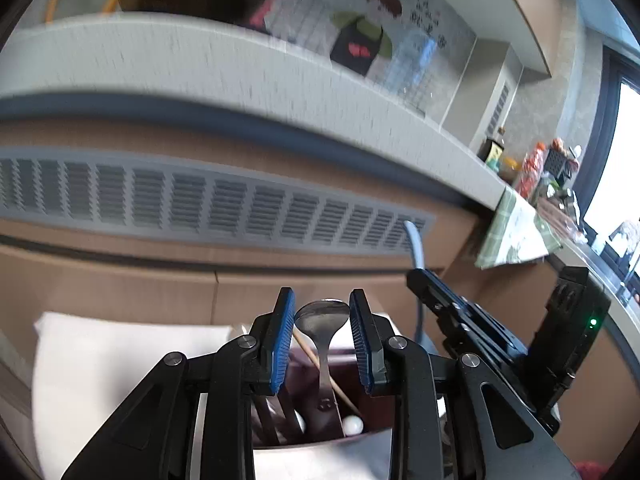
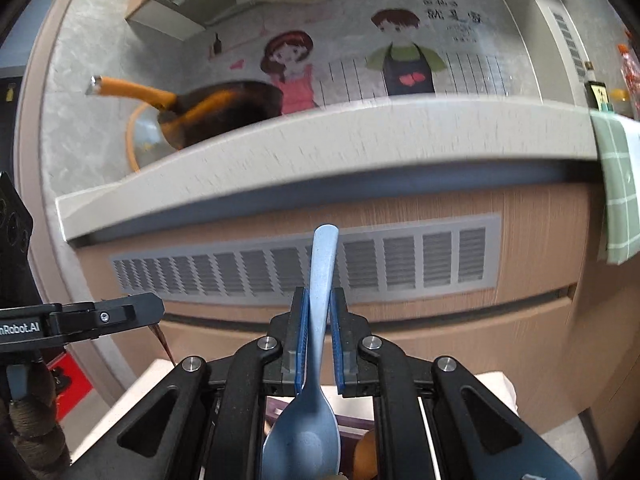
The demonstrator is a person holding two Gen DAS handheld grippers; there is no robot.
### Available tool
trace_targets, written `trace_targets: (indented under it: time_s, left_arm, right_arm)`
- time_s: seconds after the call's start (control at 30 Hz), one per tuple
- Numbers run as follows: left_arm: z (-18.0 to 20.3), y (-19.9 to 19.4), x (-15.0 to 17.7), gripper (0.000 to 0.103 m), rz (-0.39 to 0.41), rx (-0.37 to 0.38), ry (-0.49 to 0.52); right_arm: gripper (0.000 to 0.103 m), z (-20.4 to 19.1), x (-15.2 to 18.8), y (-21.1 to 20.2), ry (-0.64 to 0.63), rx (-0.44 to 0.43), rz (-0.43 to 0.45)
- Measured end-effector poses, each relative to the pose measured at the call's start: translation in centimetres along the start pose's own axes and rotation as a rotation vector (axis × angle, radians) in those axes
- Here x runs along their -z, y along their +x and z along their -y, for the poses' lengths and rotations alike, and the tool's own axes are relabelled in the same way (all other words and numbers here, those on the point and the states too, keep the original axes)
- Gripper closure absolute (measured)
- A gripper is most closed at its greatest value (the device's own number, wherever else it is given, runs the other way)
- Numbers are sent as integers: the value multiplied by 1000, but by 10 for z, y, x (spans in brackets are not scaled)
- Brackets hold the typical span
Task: Organize utensils
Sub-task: 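Drop the metal spoon and blue spoon into the maroon holder, opening both tools, then grasp the black shovel utensil by its blade with the right tool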
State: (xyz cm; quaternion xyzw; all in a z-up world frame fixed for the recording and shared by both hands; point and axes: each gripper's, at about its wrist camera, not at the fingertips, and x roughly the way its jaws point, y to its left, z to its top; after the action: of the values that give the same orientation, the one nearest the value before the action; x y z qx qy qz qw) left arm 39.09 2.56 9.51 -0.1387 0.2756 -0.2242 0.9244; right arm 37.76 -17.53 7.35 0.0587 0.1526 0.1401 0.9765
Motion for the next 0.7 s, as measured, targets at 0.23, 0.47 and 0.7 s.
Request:
trace_targets:
  time_s: [0.23,0.47,0.7]
  left_arm:
    - [5,-3,19,44,-11,10,16]
    - [-2,-52,48,42,10,-71,-12]
    - [-26,-98,123,39,-81,-193,-76]
  right_arm:
    - [85,9,24,-2,-22,-58,-84]
    - [82,13,32,-57,-46,-27,-113]
    - [78,-15,66,-100,-65,-55,-243]
